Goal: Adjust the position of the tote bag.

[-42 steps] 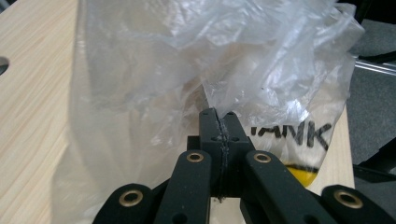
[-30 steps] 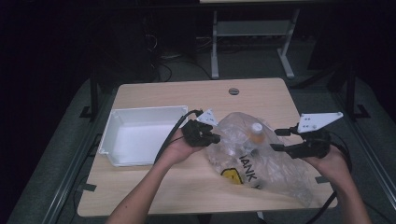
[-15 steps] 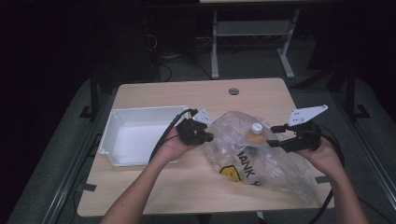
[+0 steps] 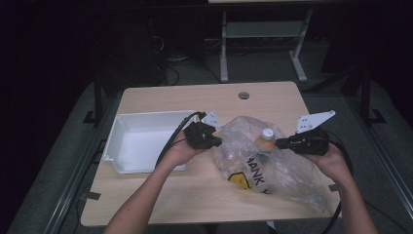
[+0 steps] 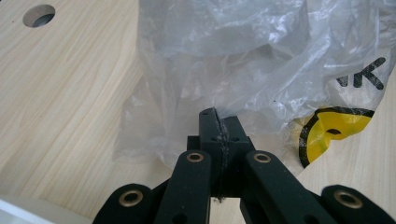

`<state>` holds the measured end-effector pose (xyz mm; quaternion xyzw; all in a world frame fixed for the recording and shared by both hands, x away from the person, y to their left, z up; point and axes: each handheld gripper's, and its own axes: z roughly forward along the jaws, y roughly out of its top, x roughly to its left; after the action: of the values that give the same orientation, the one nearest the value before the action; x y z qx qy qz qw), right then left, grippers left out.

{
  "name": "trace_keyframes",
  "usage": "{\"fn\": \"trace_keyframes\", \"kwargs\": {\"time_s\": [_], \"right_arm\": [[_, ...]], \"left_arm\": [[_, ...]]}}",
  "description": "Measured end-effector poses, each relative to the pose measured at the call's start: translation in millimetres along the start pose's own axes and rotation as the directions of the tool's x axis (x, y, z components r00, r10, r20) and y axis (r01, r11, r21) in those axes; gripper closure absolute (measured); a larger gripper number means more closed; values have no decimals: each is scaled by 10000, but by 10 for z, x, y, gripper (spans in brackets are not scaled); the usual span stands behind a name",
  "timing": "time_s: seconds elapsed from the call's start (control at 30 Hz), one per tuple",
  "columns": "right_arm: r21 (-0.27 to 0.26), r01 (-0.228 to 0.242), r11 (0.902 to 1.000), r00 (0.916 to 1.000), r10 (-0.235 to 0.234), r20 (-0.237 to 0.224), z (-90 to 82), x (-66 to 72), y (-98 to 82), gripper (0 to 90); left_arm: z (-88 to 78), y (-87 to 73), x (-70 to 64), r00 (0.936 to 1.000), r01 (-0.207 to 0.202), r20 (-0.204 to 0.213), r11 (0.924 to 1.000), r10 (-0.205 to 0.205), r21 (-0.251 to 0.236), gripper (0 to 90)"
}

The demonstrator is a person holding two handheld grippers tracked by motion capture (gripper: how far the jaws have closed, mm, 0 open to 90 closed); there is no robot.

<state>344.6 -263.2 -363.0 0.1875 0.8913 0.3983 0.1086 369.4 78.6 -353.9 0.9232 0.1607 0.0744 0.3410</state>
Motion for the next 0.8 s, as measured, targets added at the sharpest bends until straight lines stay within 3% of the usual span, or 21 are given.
{"fn": "trace_keyframes", "kwargs": {"time_s": [0.3,0.37,0.4,0.6,0.8], "right_arm": [[-18,158,9999,9998,-157,79,-143,18,42,895],[-87,237,9997,9996,-236,162,-189,14,76,895],[-132,268,9996,9993,-264,248,-214,7,96,896],[-382,280,9989,9987,-263,433,-309,-57,204,897],[-511,-9,9987,9979,42,646,-335,-194,273,897]], "left_arm": [[-37,25,53,10000,0,-42,10000,1,65,900],[-50,41,59,9998,158,-109,9998,-159,-107,900],[-62,51,75,9999,39,-114,10000,-39,-42,900],[-88,74,120,9996,150,-226,9997,-154,-178,900],[-66,81,199,9989,381,-259,9990,-387,-225,900]]}}
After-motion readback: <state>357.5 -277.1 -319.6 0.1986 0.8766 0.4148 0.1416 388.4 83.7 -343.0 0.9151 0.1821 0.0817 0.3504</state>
